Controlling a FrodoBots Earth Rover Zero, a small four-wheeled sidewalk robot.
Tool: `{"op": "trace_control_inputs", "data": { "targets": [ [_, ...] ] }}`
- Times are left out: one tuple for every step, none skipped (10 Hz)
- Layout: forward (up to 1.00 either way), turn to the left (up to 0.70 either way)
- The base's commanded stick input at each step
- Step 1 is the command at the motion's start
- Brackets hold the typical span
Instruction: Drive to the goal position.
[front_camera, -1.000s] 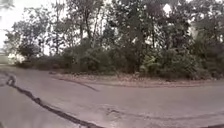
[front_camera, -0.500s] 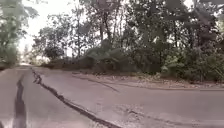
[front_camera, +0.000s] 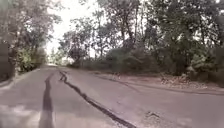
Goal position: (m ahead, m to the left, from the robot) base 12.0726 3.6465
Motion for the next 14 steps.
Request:
{"op": "trace_control_inputs", "data": {
  "targets": [
    [0.0,0.0],
    [0.0,0.0],
    [0.0,0.0],
    [0.0,0.0],
    [0.0,0.0],
    [0.0,0.0],
    [0.0,0.0],
    [0.0,0.0],
    [0.0,0.0],
    [0.4,0.0],
    [0.7,0.0],
    [0.7,0.0],
    [0.7,0.0],
    [0.7,0.0]
  ]
}}
